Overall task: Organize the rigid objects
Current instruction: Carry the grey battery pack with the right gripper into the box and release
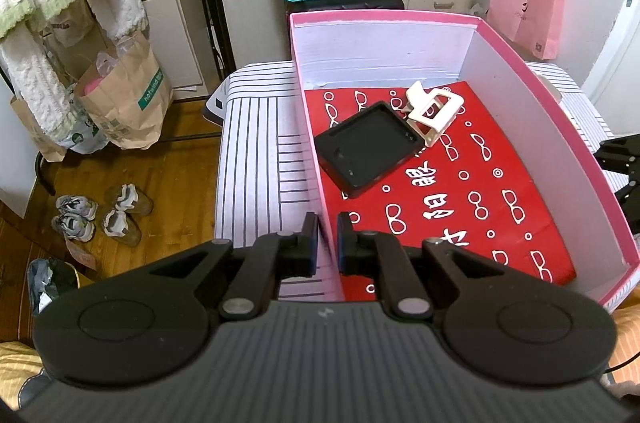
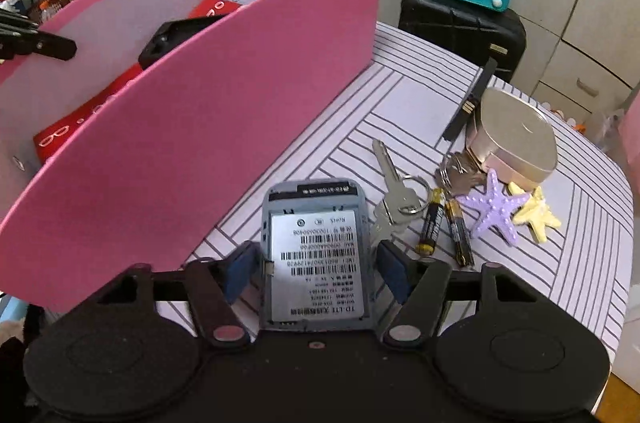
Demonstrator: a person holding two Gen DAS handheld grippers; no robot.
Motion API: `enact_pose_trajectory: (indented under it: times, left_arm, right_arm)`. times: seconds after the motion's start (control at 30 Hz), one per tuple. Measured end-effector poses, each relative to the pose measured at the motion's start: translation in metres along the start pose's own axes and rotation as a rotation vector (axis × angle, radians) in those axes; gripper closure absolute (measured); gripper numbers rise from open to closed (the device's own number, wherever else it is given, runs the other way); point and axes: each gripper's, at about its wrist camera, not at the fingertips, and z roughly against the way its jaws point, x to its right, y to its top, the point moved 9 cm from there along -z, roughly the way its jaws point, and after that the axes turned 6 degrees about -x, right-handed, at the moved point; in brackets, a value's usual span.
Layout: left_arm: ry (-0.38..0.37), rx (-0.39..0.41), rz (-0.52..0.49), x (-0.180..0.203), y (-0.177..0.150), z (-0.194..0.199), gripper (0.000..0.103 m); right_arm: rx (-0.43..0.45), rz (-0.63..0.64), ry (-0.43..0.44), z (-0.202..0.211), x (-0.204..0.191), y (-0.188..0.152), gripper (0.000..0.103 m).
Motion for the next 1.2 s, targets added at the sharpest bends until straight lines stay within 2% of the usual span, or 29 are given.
enact_pose_trajectory:
  times: [0.17,0.43,0.57,0.7,0.8,0.9,1.0,1.2]
  left_arm:
    - [-0.003,-0.001,-0.002,0.000,0.000,0.000,0.094]
    - [-0.011,-0.002,0.006,0.000,0.000,-0.001,0.094]
    - [-0.014,-0.002,0.007,0.002,0.000,-0.002,0.094]
    - [-0.019,0.000,0.010,0.002,-0.001,-0.002,0.094]
    - [-0.030,0.001,0.018,0.002,-0.001,-0.002,0.093]
    - [-0.040,0.002,0.018,0.001,0.000,-0.002,0.093]
    - [-0.047,0.000,0.017,0.000,0.000,-0.001,0.093]
    - [-0.064,0.004,0.003,-0.001,-0.001,-0.001,0.092]
  right_arm:
    - [0.038,-0.025,-0.006,0.018,0.005,0.005,0.038]
    - [0.165,-0.084,0.005,0.069,0.011,0.021,0.038]
    - [0.247,-0.060,0.044,0.100,0.002,0.043,0.038]
    - [0.289,-0.007,0.117,0.118,-0.020,0.067,0.038]
    - [0.269,0.048,0.182,0.115,-0.045,0.083,0.038]
    - [0.217,0.130,0.207,0.096,-0.073,0.095,0.038]
    - [0.110,0.225,0.218,0.064,-0.102,0.103,0.038]
    - [-0.085,0.372,0.203,0.007,-0.134,0.104,0.038]
